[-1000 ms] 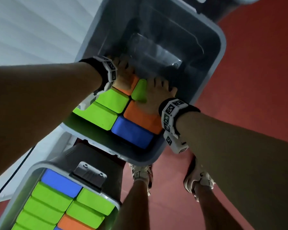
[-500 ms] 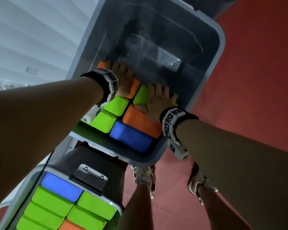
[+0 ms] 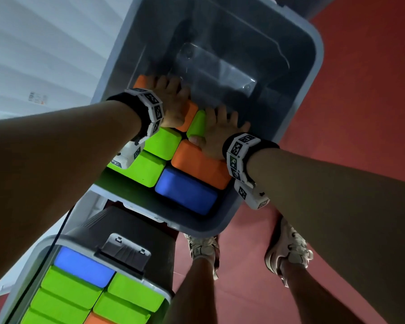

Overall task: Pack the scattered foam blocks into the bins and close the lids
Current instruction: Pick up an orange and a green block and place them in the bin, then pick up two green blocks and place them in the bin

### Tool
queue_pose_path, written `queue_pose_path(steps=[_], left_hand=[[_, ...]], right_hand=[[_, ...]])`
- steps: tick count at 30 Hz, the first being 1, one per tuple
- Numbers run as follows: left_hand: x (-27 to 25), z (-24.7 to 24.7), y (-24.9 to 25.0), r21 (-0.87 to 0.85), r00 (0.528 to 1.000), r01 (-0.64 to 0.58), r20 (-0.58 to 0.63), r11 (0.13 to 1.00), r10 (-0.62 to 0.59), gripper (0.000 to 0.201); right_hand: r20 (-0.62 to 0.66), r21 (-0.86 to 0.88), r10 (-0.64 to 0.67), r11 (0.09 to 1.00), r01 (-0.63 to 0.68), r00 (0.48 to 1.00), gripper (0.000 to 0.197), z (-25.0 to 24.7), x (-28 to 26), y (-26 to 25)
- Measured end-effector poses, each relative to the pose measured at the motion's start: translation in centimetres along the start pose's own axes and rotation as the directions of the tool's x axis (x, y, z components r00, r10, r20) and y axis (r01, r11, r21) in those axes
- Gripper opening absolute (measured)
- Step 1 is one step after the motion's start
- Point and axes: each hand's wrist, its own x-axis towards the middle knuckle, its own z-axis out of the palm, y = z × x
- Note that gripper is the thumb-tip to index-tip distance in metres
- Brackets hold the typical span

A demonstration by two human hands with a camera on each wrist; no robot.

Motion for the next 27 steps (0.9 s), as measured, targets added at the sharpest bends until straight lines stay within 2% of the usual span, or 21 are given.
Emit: queue_pose_path(steps=[4, 7, 9, 13, 15, 18, 21, 25, 27], left_hand=[[-0.7, -0.5, 0.2, 0.032, 0.999, 0.018, 0.033, 0.999, -0.019, 0.065], [-1.7, -1.3, 0.8, 0.021, 0.999, 0.015, -0.045, 1.0, -0.014, 0.06], [-2.8, -2.8, 1.6, -0.015, 0.999, -0.008, -0.044, 1.0, 0.007, 0.056], [-4.1, -7.2, 3.5, -0.039, 0.999, -0.053, 0.008, 0.998, 0.054, 0.05], [-4.4, -10.0, 4.8, -0.04, 0.997, -0.078, 0.003, 0.996, 0.078, 0.044], [-4.3, -15.1, 9.2, -0.086, 0.977, -0.18, 0.097, 0.98, 0.188, 0.035], [-4.1, -20.5, 15.2, -0.037, 0.946, -0.266, 0.181, 0.963, 0.268, 0.032], [-3.5, -25.6, 25.1, -0.053, 0.928, -0.354, 0.109, 0.934, 0.358, 0.034], [-3.1, -27.6, 30.6, -0.069, 0.91, -0.406, 0.064, 0.911, 0.411, 0.042]], right_hand=[[0.027, 0.01, 0.008, 1.0, -0.009, 1.0, 0.088, 0.0, -0.6, -0.4], [0.036, 0.031, 0.038, 0.999, -0.039, 0.999, 0.087, -0.4, -1.5, -0.6], [0.059, 0.093, 0.077, 0.992, -0.083, 0.995, 0.083, -1.1, -2.5, -0.7], [-0.116, 0.099, 0.021, 0.995, -0.009, 0.993, 0.069, -4.8, -5.0, 0.6], [-0.187, 0.124, 0.013, 0.992, 0.01, 0.982, 0.054, -7.4, -6.7, 2.4], [-0.21, 0.194, 0.055, 0.981, -0.014, 0.976, 0.037, -11.1, -10.6, 7.4], [-0.208, 0.186, 0.05, 0.982, -0.01, 0.977, 0.037, -13.6, -15.2, 13.6], [-0.203, 0.204, 0.158, 0.972, -0.116, 0.966, 0.035, -14.4, -20.2, 23.8], [-0.189, 0.237, 0.214, 0.957, -0.167, 0.958, 0.032, -14.1, -22.8, 29.2]])
